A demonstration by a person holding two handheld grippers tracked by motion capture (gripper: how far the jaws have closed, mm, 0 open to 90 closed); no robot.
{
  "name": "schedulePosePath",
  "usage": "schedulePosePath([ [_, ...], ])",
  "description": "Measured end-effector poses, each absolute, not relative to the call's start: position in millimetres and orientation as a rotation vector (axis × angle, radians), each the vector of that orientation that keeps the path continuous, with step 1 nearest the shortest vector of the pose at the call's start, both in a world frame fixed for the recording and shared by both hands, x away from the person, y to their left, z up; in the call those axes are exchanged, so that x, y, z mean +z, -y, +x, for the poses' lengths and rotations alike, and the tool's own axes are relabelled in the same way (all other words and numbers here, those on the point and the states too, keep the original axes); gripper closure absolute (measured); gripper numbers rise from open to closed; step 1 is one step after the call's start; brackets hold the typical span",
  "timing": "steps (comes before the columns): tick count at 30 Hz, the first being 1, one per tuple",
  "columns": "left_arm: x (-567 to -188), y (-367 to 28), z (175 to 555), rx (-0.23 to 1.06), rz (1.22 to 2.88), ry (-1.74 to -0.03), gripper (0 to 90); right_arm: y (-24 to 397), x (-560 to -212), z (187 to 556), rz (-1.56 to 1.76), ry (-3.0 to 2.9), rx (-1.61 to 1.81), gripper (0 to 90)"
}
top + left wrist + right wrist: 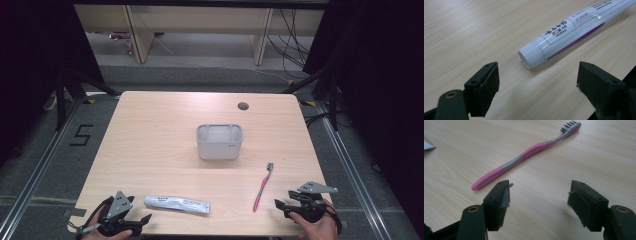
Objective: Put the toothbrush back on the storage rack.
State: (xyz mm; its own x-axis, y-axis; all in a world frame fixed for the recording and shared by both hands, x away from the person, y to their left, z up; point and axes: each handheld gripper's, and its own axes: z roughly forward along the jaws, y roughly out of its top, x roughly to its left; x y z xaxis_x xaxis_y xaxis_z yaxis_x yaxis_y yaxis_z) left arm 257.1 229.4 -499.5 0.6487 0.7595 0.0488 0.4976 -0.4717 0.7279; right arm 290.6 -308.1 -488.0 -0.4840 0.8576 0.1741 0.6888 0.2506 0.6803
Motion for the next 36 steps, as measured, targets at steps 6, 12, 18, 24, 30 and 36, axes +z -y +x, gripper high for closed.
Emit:
schedulePosePath([
  [6,-499.5,-227.2,255.1,0.481,2.142,-0.986,17.8,306.1,-479.9,295.4,1.412,-2.301,1.040,37.8],
  [12,-498.8,-228.5,254.6,0.484,2.160,-0.987,17.9,301.7,-480.0,304.9,1.341,-2.343,1.031,38.1],
  [18,-499.4,-230.0,255.2,0.485,2.187,-0.966,18.2,288.6,-475.9,312.4,1.407,-2.334,0.991,35.9],
  [24,-500.4,-227.4,253.9,0.475,2.142,-0.985,18.1,277.5,-478.2,322.5,1.379,-2.330,1.002,35.8],
  [30,-499.9,-227.2,254.3,0.480,2.158,-0.988,18.3,274.0,-479.9,333.0,1.349,-2.348,0.975,35.5],
  [36,-500.2,-227.3,254.1,0.474,2.147,-0.985,18.5,270.8,-479.7,338.2,1.342,-2.392,0.957,34.5],
])
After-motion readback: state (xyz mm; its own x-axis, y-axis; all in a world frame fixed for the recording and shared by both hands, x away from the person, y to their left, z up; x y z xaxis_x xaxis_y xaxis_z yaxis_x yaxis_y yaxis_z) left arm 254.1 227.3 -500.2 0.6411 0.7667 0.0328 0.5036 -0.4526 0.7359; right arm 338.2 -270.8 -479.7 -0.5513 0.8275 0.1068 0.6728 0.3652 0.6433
